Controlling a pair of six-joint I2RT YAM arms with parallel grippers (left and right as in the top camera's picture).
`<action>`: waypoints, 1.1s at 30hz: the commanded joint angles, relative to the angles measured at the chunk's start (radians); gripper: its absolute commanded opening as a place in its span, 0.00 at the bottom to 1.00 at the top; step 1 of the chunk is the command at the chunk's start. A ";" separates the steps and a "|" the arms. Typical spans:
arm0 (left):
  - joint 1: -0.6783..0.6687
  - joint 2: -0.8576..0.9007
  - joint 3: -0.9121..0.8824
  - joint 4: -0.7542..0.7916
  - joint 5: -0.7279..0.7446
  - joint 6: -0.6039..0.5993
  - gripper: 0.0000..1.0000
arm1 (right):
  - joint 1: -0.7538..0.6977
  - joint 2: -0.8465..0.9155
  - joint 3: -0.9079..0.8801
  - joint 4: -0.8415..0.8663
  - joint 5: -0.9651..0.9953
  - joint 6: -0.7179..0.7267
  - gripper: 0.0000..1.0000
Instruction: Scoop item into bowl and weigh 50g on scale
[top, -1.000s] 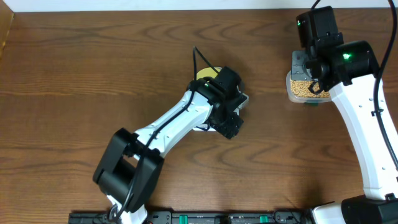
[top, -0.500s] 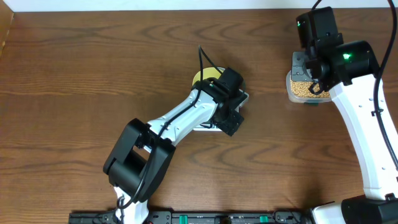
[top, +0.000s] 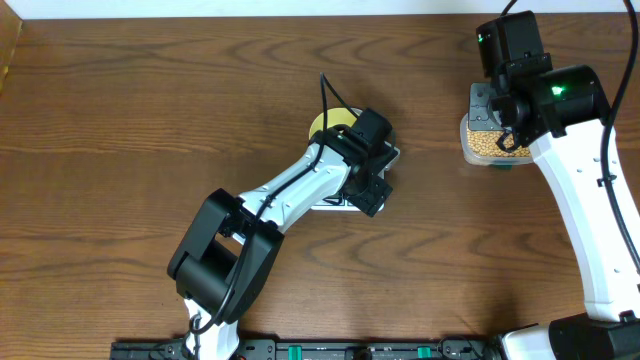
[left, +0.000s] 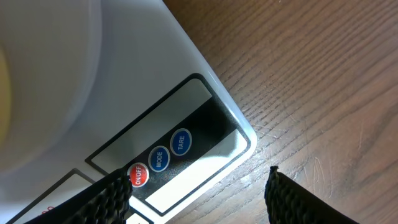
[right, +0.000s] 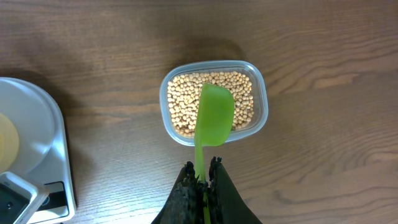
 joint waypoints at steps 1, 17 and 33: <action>-0.010 0.022 -0.018 -0.004 -0.005 -0.012 0.71 | -0.002 -0.013 0.012 -0.003 0.019 0.014 0.01; -0.043 0.055 -0.020 -0.017 -0.048 -0.011 0.72 | -0.002 -0.013 0.012 -0.003 0.019 0.014 0.01; -0.043 0.055 -0.020 0.003 -0.096 -0.011 0.72 | -0.002 -0.013 0.012 0.000 0.019 0.013 0.01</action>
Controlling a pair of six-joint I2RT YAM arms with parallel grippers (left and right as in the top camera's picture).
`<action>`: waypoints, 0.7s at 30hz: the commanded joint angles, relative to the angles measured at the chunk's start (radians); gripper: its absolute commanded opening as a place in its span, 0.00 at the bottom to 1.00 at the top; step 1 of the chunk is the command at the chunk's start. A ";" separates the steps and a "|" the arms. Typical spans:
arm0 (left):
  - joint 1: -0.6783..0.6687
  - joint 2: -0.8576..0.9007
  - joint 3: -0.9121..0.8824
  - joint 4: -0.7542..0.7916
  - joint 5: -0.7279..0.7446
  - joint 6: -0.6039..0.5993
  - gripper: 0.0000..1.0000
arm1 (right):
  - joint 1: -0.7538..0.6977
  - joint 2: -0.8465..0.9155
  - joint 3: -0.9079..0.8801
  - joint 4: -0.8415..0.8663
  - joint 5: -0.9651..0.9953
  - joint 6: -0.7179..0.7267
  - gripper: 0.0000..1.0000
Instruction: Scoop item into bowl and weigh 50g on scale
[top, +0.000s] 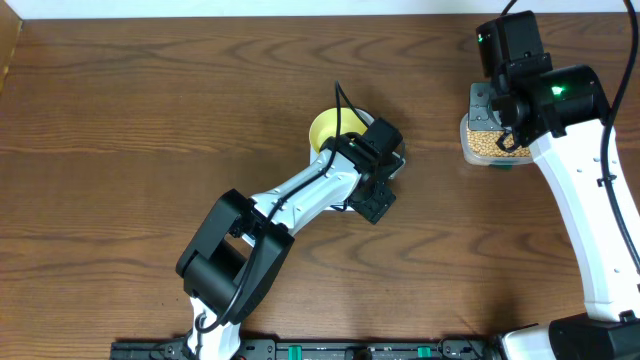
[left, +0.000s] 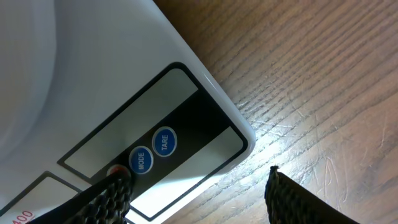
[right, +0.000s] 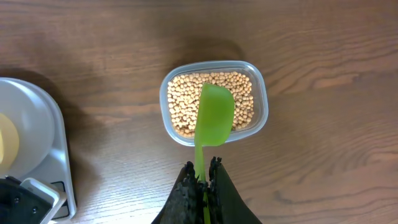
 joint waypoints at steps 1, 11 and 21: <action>0.003 0.032 -0.018 0.009 -0.028 -0.008 0.72 | -0.002 -0.013 0.012 -0.001 0.019 0.014 0.01; 0.003 -0.012 0.001 -0.044 -0.027 -0.008 0.72 | -0.002 -0.013 0.012 0.000 0.019 0.014 0.01; 0.004 -0.242 0.018 -0.088 -0.126 -0.074 0.72 | -0.002 -0.013 0.012 0.006 0.020 0.013 0.01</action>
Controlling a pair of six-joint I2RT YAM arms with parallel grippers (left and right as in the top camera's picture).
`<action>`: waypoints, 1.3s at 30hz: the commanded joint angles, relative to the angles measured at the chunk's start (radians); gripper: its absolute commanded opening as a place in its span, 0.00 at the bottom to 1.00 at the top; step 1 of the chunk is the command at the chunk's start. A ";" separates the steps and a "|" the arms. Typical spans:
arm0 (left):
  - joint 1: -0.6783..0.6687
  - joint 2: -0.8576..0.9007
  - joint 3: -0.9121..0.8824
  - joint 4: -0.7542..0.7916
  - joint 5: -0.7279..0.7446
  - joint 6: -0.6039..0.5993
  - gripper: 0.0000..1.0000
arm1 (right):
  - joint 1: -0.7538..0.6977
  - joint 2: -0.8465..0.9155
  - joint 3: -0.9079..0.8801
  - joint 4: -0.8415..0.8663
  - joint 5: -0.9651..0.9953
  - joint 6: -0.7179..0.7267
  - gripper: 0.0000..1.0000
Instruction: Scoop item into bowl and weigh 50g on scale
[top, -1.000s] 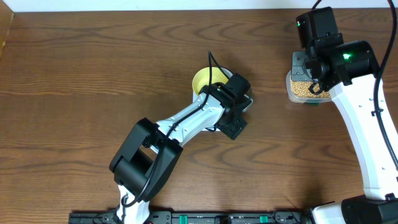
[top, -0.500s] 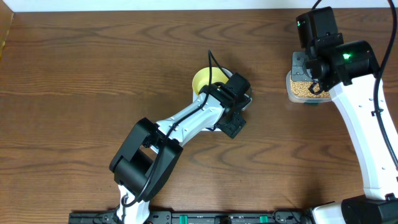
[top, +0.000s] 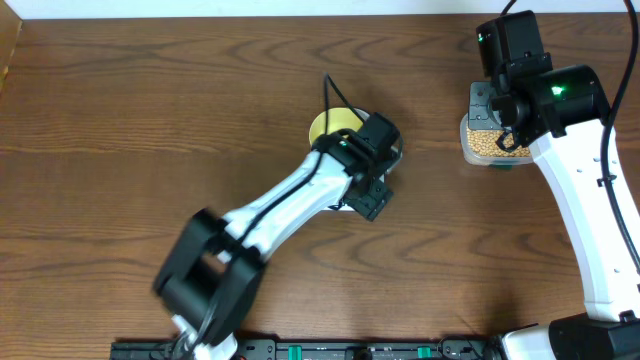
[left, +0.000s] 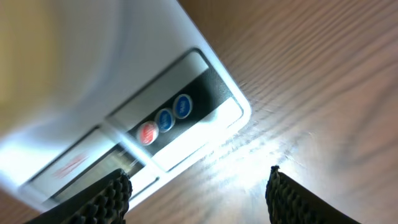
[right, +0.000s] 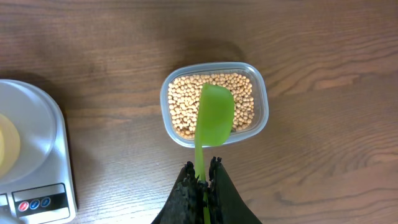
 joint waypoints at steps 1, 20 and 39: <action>0.003 -0.127 0.017 -0.023 -0.094 -0.046 0.73 | -0.002 -0.013 0.012 0.000 0.020 0.013 0.01; 0.109 -0.586 0.017 -0.336 -0.153 -0.068 0.95 | -0.015 -0.012 0.011 -0.021 0.027 0.013 0.01; 0.109 -0.649 0.017 -0.351 -0.153 -0.068 0.98 | -0.144 -0.012 -0.094 -0.006 0.034 0.033 0.01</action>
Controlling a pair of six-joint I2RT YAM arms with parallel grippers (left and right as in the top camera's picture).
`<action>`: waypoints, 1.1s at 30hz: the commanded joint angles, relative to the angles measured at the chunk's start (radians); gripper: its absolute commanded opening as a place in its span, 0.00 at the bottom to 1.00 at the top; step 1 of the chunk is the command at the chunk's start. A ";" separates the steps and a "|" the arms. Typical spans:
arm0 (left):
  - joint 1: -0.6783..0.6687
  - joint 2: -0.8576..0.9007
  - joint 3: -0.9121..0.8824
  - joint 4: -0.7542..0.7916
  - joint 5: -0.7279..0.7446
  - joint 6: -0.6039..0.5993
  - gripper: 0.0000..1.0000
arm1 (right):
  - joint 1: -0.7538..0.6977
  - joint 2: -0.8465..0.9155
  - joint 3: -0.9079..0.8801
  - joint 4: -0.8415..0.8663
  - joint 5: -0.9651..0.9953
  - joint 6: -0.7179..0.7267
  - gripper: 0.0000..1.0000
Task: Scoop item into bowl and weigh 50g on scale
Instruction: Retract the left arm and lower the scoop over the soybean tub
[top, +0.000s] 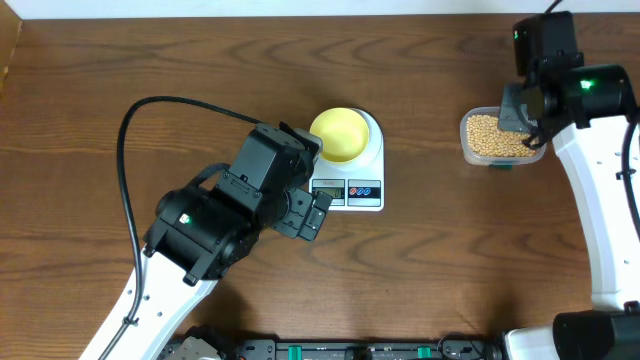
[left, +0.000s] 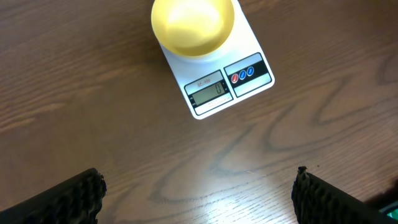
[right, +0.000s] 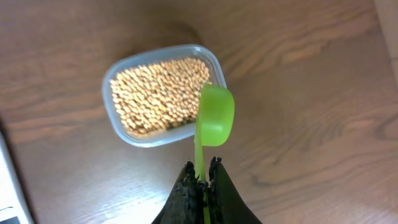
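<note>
A yellow bowl (left: 193, 25) stands empty on the white scale (left: 262, 84), whose small display (left: 209, 91) shows dark digits too small to read. My left gripper (left: 199, 199) hangs open high over bare wood on the near side of the scale, also seen from overhead (top: 312, 212). A clear tub of soybeans (right: 163, 93) sits at the far right (top: 493, 137). My right gripper (right: 200, 171) is shut on the handle of a green scoop (right: 215, 115), whose cup hovers over the tub's right rim.
The scale's red and blue buttons (left: 242, 74) face the near side. The table's pale edge (right: 387, 37) lies just right of the tub. The left arm's black cable (top: 165, 105) loops over the wood left of the bowl.
My left gripper has pulled back from the scale's button panel to a high spot near-left of it. The right gripper shifted right, so the scoop is now over the tub's rim instead of the beans.
My open left gripper was low over the scale's buttons, one finger beside the red one, then covering it, then a little higher. Now it is well clear and the display shows digits. The right gripper kept the scoop above the tub throughout.
</note>
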 joint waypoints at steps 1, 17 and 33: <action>0.003 -0.002 0.011 -0.006 -0.012 0.000 0.98 | -0.011 -0.012 -0.060 0.016 0.012 0.026 0.01; 0.003 -0.002 0.011 -0.006 -0.012 0.000 0.98 | -0.019 -0.012 -0.204 0.140 -0.068 0.061 0.01; 0.003 -0.002 0.011 -0.006 -0.012 0.000 0.98 | -0.026 0.011 -0.280 0.253 -0.018 0.057 0.01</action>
